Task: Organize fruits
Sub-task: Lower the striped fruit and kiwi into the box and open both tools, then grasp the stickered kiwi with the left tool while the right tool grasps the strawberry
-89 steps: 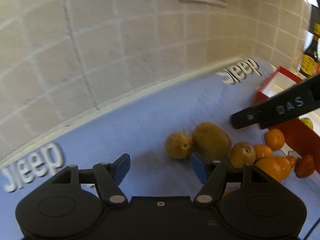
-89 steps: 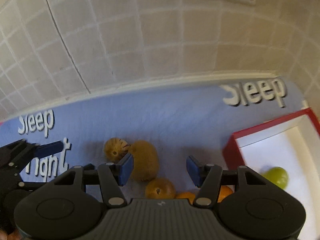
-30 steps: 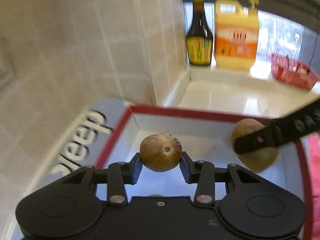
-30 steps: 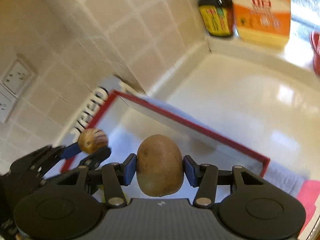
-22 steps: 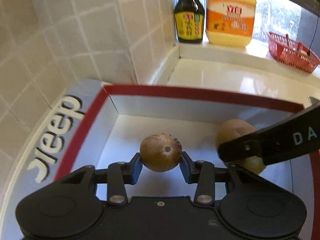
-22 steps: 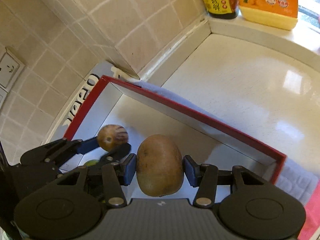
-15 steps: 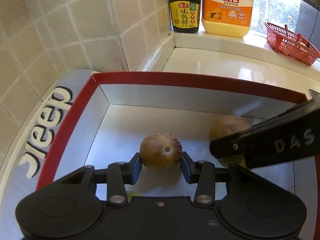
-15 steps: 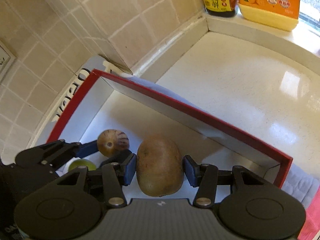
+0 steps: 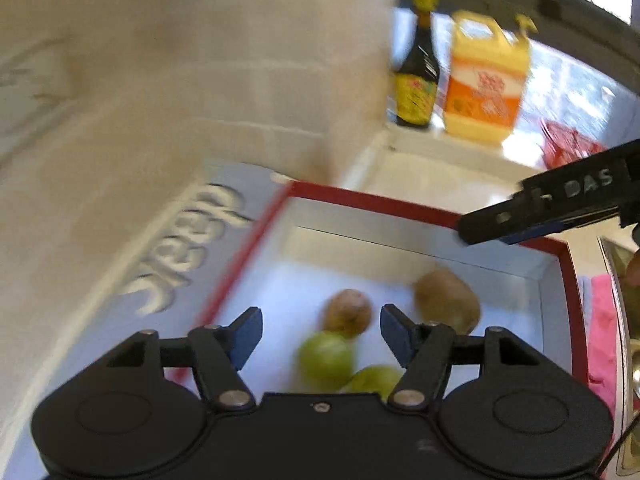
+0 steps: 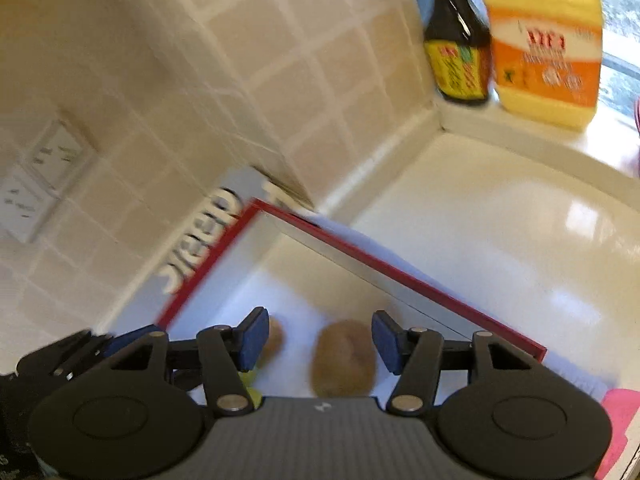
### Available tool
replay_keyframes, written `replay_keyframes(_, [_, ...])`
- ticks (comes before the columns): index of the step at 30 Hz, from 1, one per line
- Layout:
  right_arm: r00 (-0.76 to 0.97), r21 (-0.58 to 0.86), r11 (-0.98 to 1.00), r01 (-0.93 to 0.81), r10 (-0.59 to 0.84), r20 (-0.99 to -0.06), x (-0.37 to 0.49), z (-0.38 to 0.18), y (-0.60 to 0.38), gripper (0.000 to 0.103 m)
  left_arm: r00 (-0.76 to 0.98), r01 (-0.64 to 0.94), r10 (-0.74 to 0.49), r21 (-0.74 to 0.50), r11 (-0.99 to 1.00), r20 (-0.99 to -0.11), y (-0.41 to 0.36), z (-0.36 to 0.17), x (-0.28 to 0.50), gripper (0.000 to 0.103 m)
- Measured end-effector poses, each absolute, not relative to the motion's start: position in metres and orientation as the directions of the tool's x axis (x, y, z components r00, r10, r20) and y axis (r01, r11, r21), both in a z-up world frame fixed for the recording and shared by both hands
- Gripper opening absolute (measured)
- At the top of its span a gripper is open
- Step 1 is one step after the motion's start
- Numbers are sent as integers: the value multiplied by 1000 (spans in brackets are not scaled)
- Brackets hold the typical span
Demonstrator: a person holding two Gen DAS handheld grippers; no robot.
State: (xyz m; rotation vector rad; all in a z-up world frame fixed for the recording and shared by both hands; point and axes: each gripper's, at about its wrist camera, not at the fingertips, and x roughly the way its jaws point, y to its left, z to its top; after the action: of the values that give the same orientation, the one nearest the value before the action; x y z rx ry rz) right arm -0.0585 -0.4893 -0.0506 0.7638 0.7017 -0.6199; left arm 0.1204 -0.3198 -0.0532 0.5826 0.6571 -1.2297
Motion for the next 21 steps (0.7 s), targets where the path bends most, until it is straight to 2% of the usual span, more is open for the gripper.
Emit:
replay_keyframes(5, [675, 402, 664, 630, -213, -707, -51, -17, -452, 59, 328, 911, -662, 42, 409, -674, -236, -11, 147, 79])
replay_keyframes(10, [703, 375, 779, 503, -116, -702, -28, -7, -398, 59, 468, 810, -598, 46, 584, -651, -146, 5, 164, 79])
replay_keyframes(15, [664, 327, 855, 402, -26, -748, 0, -18, -342, 59, 484, 751, -543, 6, 660, -686, -84, -18, 163, 80])
replay_keyframes(21, [561, 291, 840, 457, -18, -828, -16, -61, -302, 59, 355, 776, -554, -93, 624, -753, -51, -71, 142, 81])
